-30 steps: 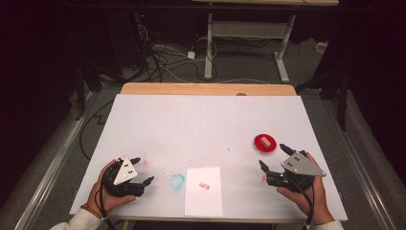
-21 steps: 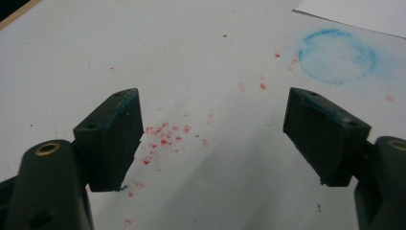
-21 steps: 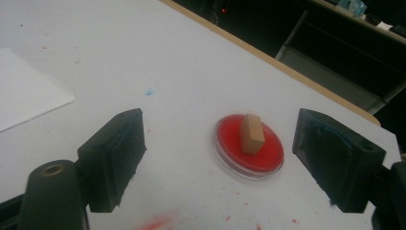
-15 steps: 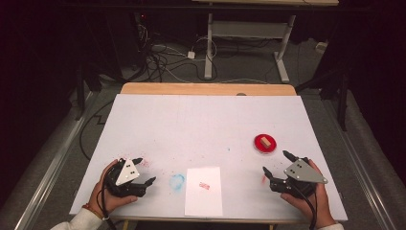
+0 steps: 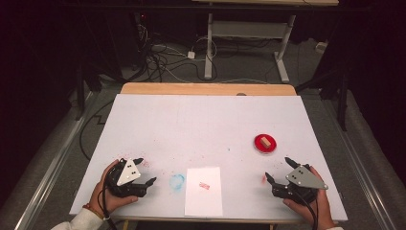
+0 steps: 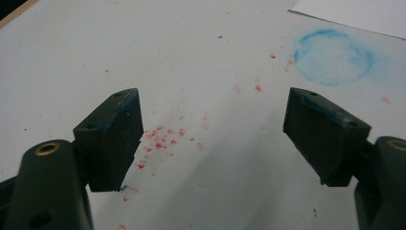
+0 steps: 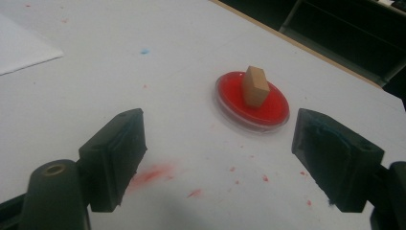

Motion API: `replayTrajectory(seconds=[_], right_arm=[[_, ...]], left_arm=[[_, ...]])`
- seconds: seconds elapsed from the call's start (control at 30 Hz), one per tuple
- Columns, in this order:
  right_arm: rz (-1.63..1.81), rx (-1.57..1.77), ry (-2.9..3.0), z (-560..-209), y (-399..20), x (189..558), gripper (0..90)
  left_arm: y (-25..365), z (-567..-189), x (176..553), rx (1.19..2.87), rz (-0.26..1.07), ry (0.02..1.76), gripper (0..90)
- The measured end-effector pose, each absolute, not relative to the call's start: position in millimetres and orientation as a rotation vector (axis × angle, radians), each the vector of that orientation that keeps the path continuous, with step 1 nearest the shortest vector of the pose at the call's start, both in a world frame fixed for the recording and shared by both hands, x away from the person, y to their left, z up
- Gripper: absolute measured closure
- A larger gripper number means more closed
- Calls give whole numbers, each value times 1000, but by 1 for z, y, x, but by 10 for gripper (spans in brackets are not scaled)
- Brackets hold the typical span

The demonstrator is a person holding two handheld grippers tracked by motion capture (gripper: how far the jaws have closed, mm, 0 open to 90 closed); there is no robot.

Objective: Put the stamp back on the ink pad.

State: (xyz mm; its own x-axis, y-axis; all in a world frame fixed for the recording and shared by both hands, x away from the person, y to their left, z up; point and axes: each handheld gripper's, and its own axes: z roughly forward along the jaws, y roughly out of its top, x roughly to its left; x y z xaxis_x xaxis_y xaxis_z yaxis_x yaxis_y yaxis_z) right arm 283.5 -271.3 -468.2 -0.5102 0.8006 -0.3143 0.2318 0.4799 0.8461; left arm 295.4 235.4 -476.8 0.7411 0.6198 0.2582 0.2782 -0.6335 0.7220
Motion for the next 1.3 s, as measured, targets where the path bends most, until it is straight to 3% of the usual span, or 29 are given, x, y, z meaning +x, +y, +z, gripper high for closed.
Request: replayTrajectory(seconds=[1.3], right_arm=[[983,773,2000,-463,-257,280,187]], left_arm=[[236,-479,294,2270,647,670,207]])
